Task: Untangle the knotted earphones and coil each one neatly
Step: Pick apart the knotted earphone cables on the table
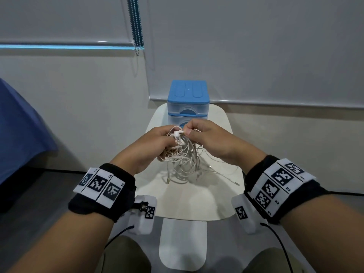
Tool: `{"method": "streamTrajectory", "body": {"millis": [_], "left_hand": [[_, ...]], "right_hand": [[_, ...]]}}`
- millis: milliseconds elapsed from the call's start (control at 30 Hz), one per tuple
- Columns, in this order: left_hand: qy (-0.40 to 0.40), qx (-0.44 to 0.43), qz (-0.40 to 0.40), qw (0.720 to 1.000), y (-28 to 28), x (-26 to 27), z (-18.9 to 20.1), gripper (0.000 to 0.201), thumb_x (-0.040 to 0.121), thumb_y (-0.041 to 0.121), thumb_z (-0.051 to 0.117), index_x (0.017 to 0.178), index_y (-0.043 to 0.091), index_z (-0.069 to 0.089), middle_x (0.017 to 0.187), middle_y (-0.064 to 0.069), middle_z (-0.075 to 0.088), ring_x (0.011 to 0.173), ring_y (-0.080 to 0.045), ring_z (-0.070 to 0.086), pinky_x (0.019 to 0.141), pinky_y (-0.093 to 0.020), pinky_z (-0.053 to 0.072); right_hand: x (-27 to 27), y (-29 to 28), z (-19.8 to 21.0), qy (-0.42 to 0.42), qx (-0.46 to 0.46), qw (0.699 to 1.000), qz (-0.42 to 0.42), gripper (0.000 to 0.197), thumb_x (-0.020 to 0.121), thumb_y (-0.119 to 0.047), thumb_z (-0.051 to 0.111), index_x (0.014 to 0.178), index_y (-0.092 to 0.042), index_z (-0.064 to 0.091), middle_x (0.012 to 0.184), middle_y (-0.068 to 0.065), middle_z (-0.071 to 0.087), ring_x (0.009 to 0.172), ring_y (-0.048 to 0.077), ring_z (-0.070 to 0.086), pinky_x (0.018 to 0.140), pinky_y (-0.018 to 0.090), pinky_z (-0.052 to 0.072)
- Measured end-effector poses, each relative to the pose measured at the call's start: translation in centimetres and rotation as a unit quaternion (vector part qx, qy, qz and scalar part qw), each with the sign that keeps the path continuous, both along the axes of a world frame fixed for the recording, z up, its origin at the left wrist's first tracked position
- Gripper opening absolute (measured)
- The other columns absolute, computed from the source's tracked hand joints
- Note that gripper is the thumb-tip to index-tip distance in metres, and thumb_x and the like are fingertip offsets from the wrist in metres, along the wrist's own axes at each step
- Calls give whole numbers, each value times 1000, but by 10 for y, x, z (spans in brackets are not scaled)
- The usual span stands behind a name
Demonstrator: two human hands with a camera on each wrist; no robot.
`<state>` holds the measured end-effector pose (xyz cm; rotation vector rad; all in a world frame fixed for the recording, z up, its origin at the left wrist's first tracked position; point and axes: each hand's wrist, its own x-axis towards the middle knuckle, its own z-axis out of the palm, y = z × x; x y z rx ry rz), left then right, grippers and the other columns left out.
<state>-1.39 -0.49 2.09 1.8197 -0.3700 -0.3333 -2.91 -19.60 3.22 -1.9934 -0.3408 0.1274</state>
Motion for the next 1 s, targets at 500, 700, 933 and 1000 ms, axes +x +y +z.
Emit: {"method": "streamTrajectory", "body": {"millis": [500, 700, 933, 1000], "left_hand": [[-3, 5, 10, 1000, 9, -1, -7, 29, 94, 7, 69, 114, 26, 72, 84, 1, 67, 68, -13, 52, 57, -30, 36], [10, -19, 6, 1000, 9, -5, 1, 17, 97, 16, 68, 112, 17, 76, 87, -3, 68, 67, -14, 51, 54, -30, 28], [-25, 26, 45, 998, 12, 0, 7, 12, 97, 20, 66, 92, 22, 76, 78, -3, 64, 62, -14, 44, 52, -29, 25], [-25, 22, 55, 998, 11, 0, 10, 17, 100, 24, 62, 91, 21, 76, 79, -3, 62, 61, -14, 43, 50, -28, 25]], "right_hand": [[1, 1, 12, 11, 70, 997, -36, 20, 107, -22, 49, 88, -21, 54, 60, -10, 47, 61, 11, 37, 62, 29, 28], [3, 1, 22, -19, 9, 998, -60, 14, 101, -18, 62, 88, -17, 65, 67, -13, 55, 61, 3, 47, 60, 20, 38], [1, -5, 28, -16, -55, 991, -118, 19, 101, -26, 62, 91, -10, 68, 66, -6, 52, 58, 11, 41, 57, 26, 35], [-1, -8, 30, -7, -101, 990, -98, 25, 102, -28, 59, 97, -4, 66, 69, -6, 51, 59, 13, 40, 56, 26, 33]]}}
